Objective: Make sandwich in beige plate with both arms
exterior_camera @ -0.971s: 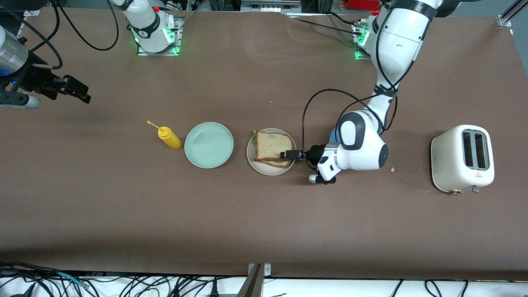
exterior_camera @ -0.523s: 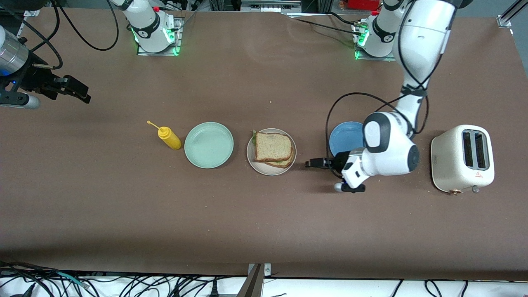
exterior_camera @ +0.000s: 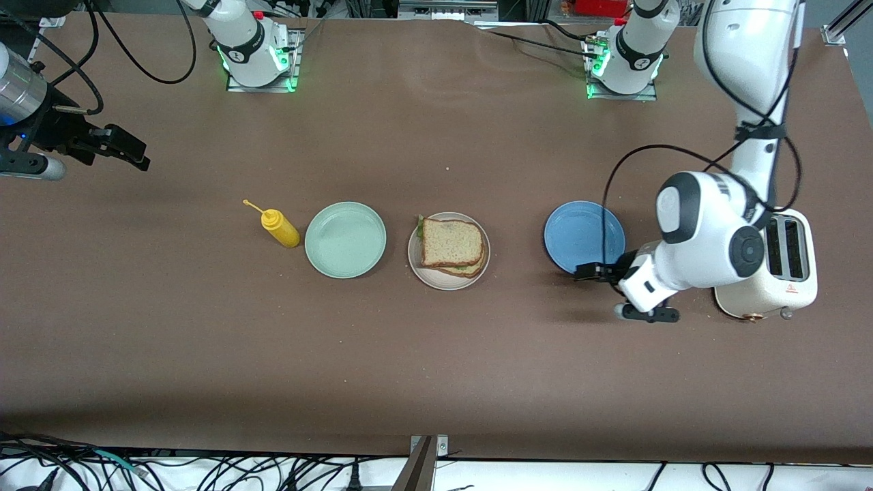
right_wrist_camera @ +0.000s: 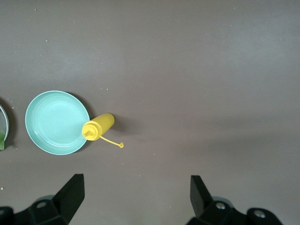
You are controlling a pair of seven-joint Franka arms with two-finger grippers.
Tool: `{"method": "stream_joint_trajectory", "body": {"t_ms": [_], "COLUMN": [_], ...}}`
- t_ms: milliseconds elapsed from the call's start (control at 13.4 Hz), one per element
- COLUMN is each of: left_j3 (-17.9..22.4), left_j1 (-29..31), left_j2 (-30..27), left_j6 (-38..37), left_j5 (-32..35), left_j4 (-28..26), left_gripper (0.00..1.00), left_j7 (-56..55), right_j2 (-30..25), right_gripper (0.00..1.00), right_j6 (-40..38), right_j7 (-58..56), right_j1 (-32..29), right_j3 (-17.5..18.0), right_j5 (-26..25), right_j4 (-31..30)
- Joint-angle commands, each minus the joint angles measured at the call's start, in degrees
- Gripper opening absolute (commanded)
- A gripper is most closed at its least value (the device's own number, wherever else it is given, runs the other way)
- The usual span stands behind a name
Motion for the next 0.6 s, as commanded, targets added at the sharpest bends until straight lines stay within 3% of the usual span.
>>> {"method": "stream_joint_trajectory", "body": {"t_ms": [0, 523], "left_j3": [1.4, 1.5], "left_j1": [1.3, 6.0], "left_j2": [-6.5, -18.6], "left_j6": [-3.6, -15.6], "left_j5": [8.4, 19.7], "left_j4": [-3.5, -3.2], "left_gripper": [1.0, 1.0], "left_j7": [-0.5, -0.6], "right_j2": [0.4, 0.4], "right_gripper": [1.0, 1.0], "right_j6": [-0.8, -0.8], "right_j7": [0.3, 0.3], "right_j1": [-0.4, -0.4], "right_j3": [0.2, 0.2], "right_j5": [-0.1, -0.1], "right_j4": [1.1, 1.1]}}
